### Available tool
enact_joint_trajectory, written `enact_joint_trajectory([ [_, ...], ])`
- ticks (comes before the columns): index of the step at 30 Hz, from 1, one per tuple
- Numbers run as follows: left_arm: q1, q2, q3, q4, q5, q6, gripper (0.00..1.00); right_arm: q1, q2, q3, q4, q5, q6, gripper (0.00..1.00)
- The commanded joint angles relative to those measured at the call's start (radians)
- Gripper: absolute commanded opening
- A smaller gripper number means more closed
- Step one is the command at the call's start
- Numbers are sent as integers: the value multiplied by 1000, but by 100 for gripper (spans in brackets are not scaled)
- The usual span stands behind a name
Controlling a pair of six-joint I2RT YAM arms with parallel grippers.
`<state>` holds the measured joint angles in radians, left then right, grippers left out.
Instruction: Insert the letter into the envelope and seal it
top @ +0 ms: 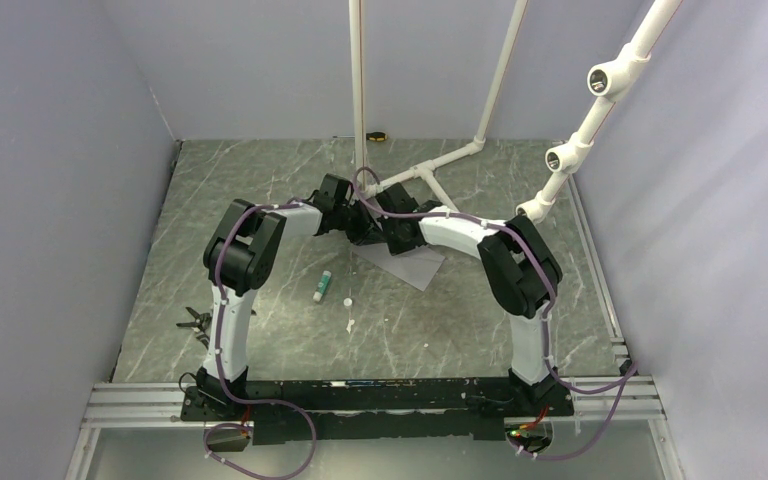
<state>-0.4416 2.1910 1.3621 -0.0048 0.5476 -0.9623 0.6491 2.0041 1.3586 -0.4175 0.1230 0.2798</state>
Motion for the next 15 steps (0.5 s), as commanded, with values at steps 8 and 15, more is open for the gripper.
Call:
enact_joint_trajectory([
  [8, 11, 105, -33, -183, -88, 74, 3, -52, 86, 233, -166, 54, -20, 9],
  [15, 10, 112, -26, -193, -78, 80, 2, -54, 134, 342, -189, -46, -6, 11],
])
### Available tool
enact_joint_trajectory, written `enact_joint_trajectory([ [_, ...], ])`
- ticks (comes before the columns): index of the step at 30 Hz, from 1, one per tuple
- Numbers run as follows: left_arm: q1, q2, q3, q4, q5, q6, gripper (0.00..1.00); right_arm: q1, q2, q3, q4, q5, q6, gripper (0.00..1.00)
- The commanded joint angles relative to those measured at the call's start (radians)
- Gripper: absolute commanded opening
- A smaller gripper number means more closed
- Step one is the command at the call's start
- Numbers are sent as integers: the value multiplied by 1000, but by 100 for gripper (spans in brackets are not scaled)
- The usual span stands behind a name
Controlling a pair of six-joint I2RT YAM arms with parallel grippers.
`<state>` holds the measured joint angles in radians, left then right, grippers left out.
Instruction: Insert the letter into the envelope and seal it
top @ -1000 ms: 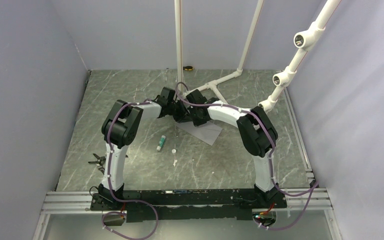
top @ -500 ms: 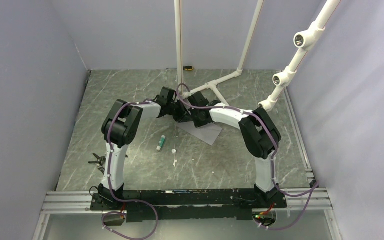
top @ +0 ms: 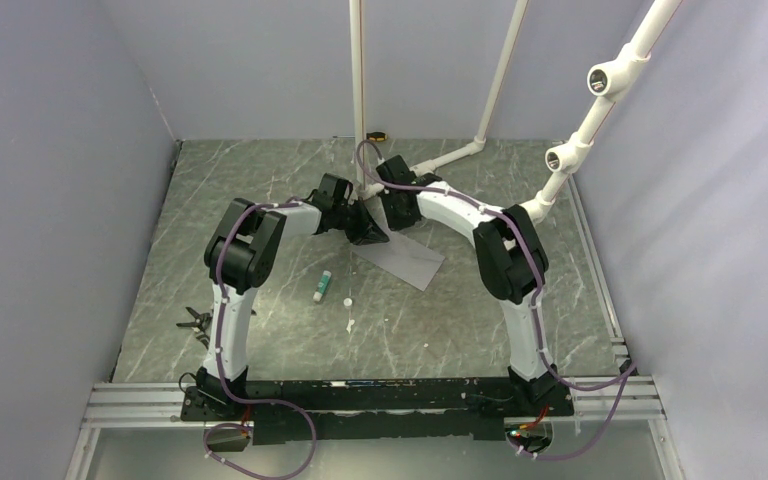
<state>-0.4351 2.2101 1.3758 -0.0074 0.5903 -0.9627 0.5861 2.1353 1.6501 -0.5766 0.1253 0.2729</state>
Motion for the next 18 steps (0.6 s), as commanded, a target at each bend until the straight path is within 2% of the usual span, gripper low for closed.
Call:
enact_joint_trajectory([
  [1, 4, 95, -38, -190, -121, 79, 2, 8, 9, 50, -33, -53, -1, 12],
  [11, 4, 102, -38, -199, -123, 71, 3, 12, 22, -13, -69, -63, -11, 20],
  [18, 4, 101, -38, -202, -127, 70, 3, 26, 14, -91, -99, 21, -30, 25],
])
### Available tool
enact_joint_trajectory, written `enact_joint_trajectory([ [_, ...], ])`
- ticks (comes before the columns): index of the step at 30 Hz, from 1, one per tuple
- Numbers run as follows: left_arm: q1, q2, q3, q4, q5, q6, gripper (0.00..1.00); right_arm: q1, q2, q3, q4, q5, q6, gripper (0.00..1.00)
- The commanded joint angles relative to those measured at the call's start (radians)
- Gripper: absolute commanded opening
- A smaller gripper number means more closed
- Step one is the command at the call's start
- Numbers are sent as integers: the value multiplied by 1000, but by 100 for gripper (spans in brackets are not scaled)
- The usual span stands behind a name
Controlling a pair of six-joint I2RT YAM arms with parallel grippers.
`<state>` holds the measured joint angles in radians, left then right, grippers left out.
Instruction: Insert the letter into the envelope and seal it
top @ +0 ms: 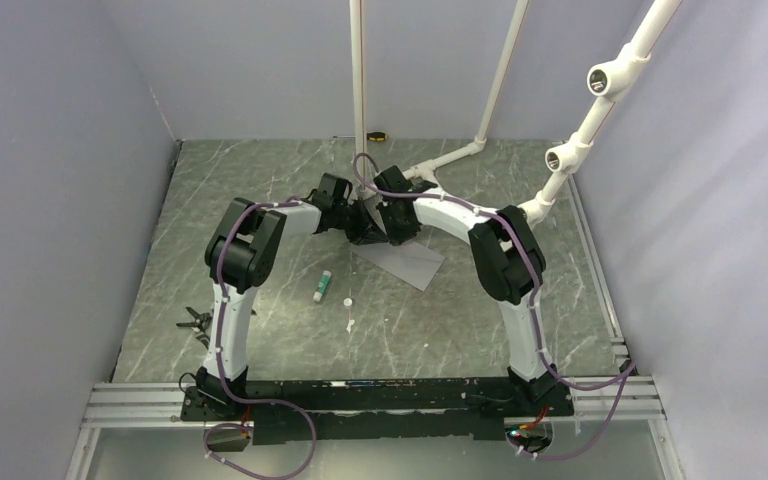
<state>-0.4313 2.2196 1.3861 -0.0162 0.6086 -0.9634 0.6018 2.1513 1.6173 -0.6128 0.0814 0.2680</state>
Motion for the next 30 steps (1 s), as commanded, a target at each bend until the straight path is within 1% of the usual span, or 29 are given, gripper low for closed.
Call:
enact_joint_trajectory([
  [1, 0, 92, -49, -195, -148, 71, 3, 12, -8, -71, -66, 76, -30, 26],
  [5, 0, 92, -47, -201, -152, 73, 3, 18, -33, -123, -77, 106, -43, 28],
  [10, 0, 92, -48, -205, -157, 75, 3, 18, -78, -212, -67, 89, -54, 29],
  [14, 0, 89, -52, -203, -160, 75, 3, 16, -118, -283, -44, 91, -37, 19],
  [18, 1, 89, -55, -202, -160, 75, 3, 11, -125, -339, -28, 103, -17, 17],
  [25, 2, 87, -58, -200, -159, 84, 3, -39, -137, -370, -26, 164, 71, 17],
  [30, 2, 83, -53, -204, -156, 101, 2, -46, -174, -355, -39, 184, 82, 18],
])
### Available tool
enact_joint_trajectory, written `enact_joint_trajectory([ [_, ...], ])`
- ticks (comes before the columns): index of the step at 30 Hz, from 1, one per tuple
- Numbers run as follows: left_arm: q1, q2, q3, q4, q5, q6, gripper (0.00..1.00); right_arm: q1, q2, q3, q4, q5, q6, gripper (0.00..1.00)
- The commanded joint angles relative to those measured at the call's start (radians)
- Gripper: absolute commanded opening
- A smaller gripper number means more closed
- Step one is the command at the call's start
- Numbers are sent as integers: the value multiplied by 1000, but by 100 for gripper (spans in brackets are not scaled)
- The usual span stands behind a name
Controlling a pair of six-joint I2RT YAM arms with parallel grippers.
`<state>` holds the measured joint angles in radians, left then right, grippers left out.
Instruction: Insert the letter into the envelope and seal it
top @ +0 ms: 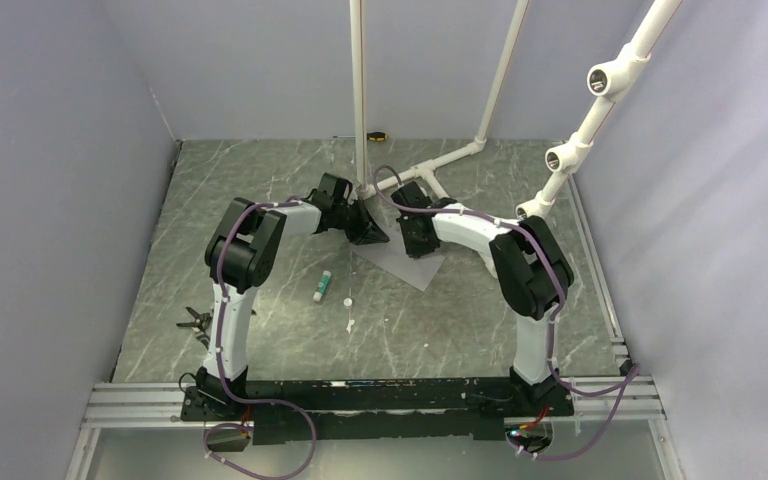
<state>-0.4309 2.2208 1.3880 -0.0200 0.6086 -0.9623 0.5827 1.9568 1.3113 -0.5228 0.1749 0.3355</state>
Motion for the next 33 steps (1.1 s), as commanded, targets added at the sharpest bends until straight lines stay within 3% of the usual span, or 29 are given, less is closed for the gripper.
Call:
enact_joint_trajectory([
  [1, 1, 79, -52, -203, -154, 105, 3, -27, 7, -46, -132, 87, 16, 18],
  [6, 1, 33, -48, -142, -62, 149, 3, -26, -123, -41, -108, 14, 7, 21],
  [13, 1, -90, 30, -123, 102, 220, 32, -24, -302, -61, -7, -117, 28, 27],
  [20, 1, -267, 5, -189, 83, 259, 45, 11, -401, -142, 116, -113, 51, 33],
  [24, 1, -397, -102, -214, -11, 285, 47, 20, -417, -164, 146, -88, 98, 34],
  [29, 1, -584, -237, -300, -294, 355, 54, 65, -381, -136, 127, -83, 88, 35],
  [33, 1, -754, -357, -311, -480, 355, 64, 139, -317, -85, 84, -31, 85, 43],
])
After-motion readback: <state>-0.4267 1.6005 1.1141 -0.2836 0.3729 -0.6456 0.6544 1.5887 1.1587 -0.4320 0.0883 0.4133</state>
